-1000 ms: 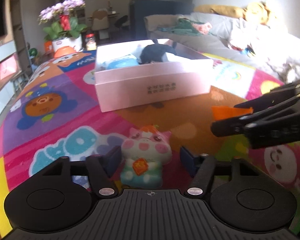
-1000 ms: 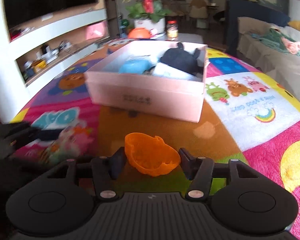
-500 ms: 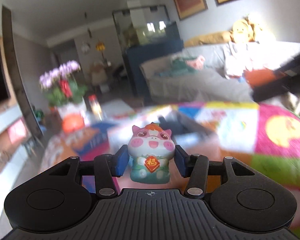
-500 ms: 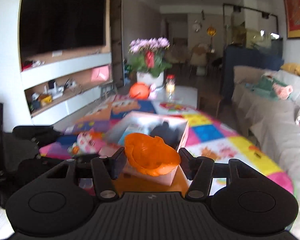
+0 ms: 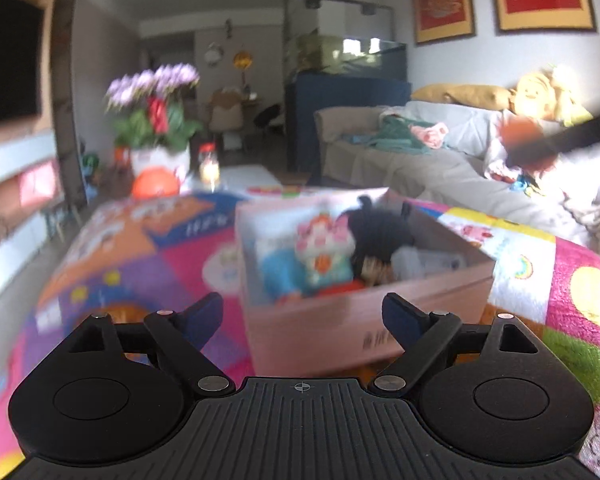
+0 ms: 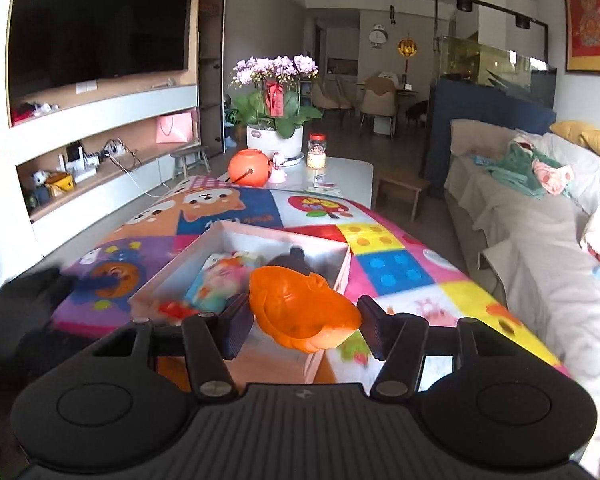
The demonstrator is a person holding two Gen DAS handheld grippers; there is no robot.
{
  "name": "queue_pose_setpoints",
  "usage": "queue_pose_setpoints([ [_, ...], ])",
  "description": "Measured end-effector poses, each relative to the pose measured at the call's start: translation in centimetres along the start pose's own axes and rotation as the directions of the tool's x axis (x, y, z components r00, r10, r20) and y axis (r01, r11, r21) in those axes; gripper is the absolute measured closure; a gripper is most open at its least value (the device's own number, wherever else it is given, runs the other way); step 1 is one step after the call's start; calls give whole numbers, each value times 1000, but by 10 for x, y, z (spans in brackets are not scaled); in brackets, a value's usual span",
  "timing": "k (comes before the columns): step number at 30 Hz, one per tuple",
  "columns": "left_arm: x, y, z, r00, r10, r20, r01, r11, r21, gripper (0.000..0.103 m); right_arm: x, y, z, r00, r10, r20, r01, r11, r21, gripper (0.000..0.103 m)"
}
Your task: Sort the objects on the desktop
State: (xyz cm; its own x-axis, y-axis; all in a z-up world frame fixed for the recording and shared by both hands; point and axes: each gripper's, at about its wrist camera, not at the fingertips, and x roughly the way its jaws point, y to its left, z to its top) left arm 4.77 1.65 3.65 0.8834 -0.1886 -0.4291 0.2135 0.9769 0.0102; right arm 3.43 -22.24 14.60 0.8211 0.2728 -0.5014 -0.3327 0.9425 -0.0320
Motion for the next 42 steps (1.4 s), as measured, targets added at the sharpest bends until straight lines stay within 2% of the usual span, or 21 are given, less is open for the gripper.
queue_pose_setpoints([
  [3, -5, 12, -9, 1000, -12, -4, 12, 998, -64, 10, 31, -2, 30, 999, 35, 1, -35, 999, 14, 46],
  [5, -7, 16, -12, 1000, -25, 8, 26, 995, -92, 8, 59, -3, 49, 1000, 22, 19, -22, 1000, -1, 46],
  [7, -8, 16, -15, 999, -36, 13, 38, 994, -107, 7, 90, 3, 61, 998, -30, 55, 34, 997, -63, 46],
  [9, -5, 17, -21, 999, -52, 1, 52, 991, -121, 6, 126, 9, 68, 994, -94, 57, 100, 986, -134, 46],
  [12, 0, 19, -27, 997, -73, -38, 67, 988, -137, 6, 177, 14, 69, 992, -121, -15, 118, 981, -157, 46],
  [15, -2, 21, -27, 996, -81, -22, 77, 987, -144, 5, 207, 18, 60, 988, -140, -71, 126, 977, -172, 46],
  [17, -2, 20, -27, 996, -87, -20, 83, 987, -140, 5, 212, 16, 52, 986, -88, -141, 66, 986, -150, 46],
  [20, -2, 18, -27, 996, -93, -13, 90, 988, -126, 4, 211, 16, 40, 969, 14, -246, -43, 992, -116, 54],
  [22, -3, 17, -27, 996, -92, -8, 91, 988, -121, 3, 209, 19, 38, 964, 19, -266, -53, 991, -124, 46],
  [23, -3, 18, -27, 996, -92, -8, 90, 988, -122, 3, 207, 21, 38, 964, 4, -264, -43, 989, -140, 32],
  [24, -2, 18, -27, 996, -91, -10, 89, 988, -124, 3, 205, 22, 39, 968, -6, -249, -34, 988, -154, 27],
  [27, -2, 18, -27, 996, -91, -13, 89, 988, -126, 3, 192, 20, 43, 979, -6, -205, -24, 989, -146, 26],
  [32, 0, 18, -27, 996, -90, -26, 86, 988, -129, 1, 156, 2, 44, 990, -26, -140, 21, 999, -34, 13],
  [35, 2, 17, -27, 996, -82, -37, 77, 989, -126, 0, 112, -2, 21, 997, -22, -71, 24, 1000, 16, 0],
  [37, 3, 15, -27, 997, -68, -46, 62, 991, -115, 0, 81, -1, -2, 999, -36, -25, 38, 998, 52, 0],
  [39, 3, 10, -27, 997, -36, -62, 29, 995, -99, 0, 59, 0, -22, 999, -37, -21, 38, 995, 88, 0],
  [42, 4, 0, -29, 992, 60, -110, -68, 995, -68, 0, 36, 1, -53, 998, -58, -37, 63, 987, 146, 0],
])
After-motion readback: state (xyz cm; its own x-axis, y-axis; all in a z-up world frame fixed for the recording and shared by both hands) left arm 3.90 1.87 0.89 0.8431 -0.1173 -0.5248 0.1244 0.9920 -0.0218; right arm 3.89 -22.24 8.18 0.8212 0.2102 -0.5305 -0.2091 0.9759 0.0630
